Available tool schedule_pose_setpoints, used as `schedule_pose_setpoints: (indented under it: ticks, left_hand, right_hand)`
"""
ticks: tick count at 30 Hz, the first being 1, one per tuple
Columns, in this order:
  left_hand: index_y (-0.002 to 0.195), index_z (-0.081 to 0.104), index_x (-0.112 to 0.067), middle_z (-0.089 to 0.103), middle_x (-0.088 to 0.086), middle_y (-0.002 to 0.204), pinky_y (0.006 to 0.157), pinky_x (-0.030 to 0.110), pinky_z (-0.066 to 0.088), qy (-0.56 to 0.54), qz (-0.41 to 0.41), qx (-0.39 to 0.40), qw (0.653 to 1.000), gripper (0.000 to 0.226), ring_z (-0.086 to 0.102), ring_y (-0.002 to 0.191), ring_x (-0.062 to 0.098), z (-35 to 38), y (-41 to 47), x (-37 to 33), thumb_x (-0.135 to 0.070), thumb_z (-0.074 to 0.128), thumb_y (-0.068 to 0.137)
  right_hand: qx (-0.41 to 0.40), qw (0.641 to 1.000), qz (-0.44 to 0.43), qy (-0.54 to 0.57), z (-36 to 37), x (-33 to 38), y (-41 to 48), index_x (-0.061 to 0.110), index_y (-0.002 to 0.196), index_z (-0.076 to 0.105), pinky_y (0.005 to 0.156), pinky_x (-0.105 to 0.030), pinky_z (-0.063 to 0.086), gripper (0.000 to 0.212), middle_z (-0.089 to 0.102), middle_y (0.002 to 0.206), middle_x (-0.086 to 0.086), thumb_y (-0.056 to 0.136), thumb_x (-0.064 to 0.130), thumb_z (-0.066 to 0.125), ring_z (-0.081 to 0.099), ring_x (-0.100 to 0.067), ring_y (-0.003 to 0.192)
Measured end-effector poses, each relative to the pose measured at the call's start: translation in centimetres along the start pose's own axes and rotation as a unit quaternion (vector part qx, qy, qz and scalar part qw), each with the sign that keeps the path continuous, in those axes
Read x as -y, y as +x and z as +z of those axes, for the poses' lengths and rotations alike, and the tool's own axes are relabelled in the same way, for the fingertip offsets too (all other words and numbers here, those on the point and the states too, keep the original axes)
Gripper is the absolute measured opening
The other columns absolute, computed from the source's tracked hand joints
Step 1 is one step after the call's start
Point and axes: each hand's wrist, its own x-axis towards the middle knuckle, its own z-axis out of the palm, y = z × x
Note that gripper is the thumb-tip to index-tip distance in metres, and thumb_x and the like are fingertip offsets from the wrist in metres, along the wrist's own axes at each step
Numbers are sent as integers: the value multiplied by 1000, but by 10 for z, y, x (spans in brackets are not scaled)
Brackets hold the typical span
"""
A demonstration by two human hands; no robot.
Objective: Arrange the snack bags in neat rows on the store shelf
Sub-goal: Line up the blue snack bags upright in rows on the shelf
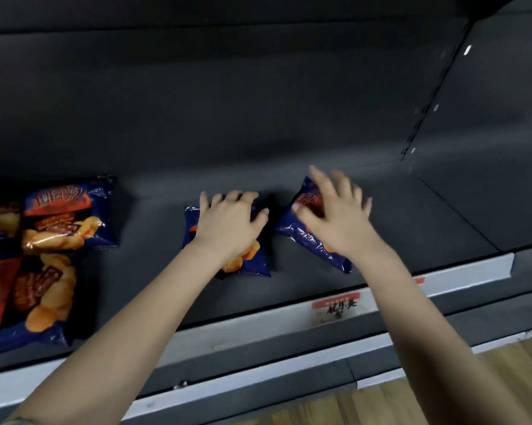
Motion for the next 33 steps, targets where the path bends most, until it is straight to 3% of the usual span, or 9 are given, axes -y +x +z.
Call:
schedule_pose_setpoints:
  ticks: [3,7,11,14,17,22,25,29,33]
  left_hand:
    - [138,39,-26,51,6,137,107,42,31,-53,40,8,998,54,45,126,29,-14,15,-11,-55,32,94]
    - [142,32,-28,49,0,140,104,42,34,-53,57,155,985,75,45,129,26,-17,31,-39,-74,29,83]
    - [135,36,-30,59,-5,126,102,40,38,-87,69,179,978,78,52,119,22,-3,44,-66,-75,51,73]
    - [136,35,-31,59,-8,122,95,37,46,-157,69,176,969,85,53,115,19,-1,61,-87,-63,71,65]
    - [138,30,-37,58,-10,122,92,35,47,-163,83,139,973,91,52,114,17,-1,75,-122,-54,77,62]
    - [142,23,-42,51,-4,133,104,43,34,-97,130,82,983,94,43,124,23,7,94,-192,-49,77,65]
    - [144,24,-38,45,-1,136,103,43,30,-88,130,47,986,89,36,126,24,14,99,-230,-45,75,71]
    - [145,23,-36,36,2,138,103,43,36,-136,121,-34,983,89,28,127,24,26,98,-274,-40,75,72]
    - [148,-2,-33,28,9,145,101,48,39,-219,78,-23,972,114,29,132,32,39,99,-296,-37,79,69]
  right_hand:
    - [-65,996,54,15,-21,-17,18,33,147,24,110,-63,9,62,23,153,-3,92,49,46,20,-33,138]
    - [93,993,80,1,-28,-43,33,27,150,20,115,-50,17,73,22,156,-9,89,62,42,21,-33,141]
    - [207,977,8,49,-20,-62,32,26,150,19,111,-33,30,80,40,149,-3,85,62,50,37,-22,137]
    - [193,977,-15,93,-29,-82,39,27,149,22,101,-24,37,79,52,138,1,84,53,60,48,-19,127]
    - [178,976,-12,126,-51,-116,49,31,151,12,98,-23,38,94,53,135,-2,78,46,70,48,-17,124]
    - [140,978,-7,155,-87,-174,46,42,148,-7,96,-20,31,109,40,138,-6,77,35,75,41,-18,127]
    - [100,984,-22,148,-104,-203,37,41,149,3,88,-17,35,99,42,130,-5,80,31,73,46,-8,104]
    - [32,990,-15,138,-121,-237,30,37,149,13,85,-19,40,91,43,128,-4,81,29,73,47,-6,99]
    - [-28,992,-5,122,-129,-259,20,33,149,14,82,-20,44,87,40,132,-5,84,26,71,52,-10,101]
